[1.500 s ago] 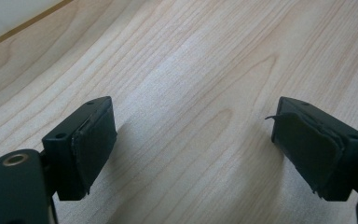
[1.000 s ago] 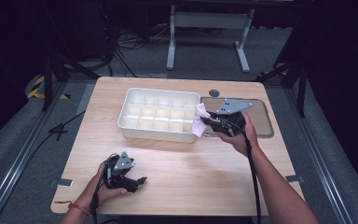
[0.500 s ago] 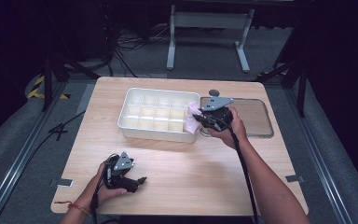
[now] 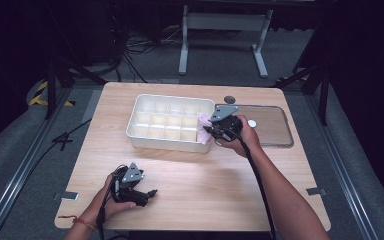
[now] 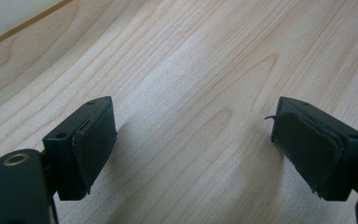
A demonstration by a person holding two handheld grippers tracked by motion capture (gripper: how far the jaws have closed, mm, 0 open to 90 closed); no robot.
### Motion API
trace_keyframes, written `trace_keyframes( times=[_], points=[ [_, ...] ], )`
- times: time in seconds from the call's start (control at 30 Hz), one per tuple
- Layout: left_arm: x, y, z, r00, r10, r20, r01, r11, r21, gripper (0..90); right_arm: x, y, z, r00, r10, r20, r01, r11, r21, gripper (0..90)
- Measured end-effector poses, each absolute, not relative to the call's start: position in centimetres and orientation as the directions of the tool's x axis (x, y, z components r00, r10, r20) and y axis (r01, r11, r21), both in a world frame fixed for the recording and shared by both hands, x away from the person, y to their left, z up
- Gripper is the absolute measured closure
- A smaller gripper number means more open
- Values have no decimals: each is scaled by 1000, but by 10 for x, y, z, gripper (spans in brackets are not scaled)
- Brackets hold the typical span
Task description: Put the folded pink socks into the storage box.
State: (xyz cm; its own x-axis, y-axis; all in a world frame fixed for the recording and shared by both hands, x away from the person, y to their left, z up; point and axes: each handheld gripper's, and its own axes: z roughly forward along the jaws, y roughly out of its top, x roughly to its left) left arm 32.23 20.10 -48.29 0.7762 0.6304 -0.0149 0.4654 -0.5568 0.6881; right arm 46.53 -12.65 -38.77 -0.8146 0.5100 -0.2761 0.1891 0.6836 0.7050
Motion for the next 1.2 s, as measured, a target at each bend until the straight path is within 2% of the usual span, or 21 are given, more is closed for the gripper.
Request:
trace_keyframes(
  times=[0.3, 0.53, 1.0, 1.2],
  points=[
    [322, 201, -483, 776, 630, -14, 465, -557, 688, 141, 470, -120, -389, -775, 537, -334, 191, 702, 686, 733],
    [322, 201, -483, 775, 632, -16, 466, -554, 690, 141, 470, -111, -395, -795, 494, -353, 171, 740, 651, 733],
    [322, 201, -483, 775, 632, -16, 466, -553, 690, 141, 470, -109, -402, -842, 444, -306, 172, 759, 629, 731],
    [322, 201, -483, 775, 632, -16, 466, -554, 690, 141, 475, -106, -408, -875, 407, -262, 202, 798, 567, 730]
  ],
)
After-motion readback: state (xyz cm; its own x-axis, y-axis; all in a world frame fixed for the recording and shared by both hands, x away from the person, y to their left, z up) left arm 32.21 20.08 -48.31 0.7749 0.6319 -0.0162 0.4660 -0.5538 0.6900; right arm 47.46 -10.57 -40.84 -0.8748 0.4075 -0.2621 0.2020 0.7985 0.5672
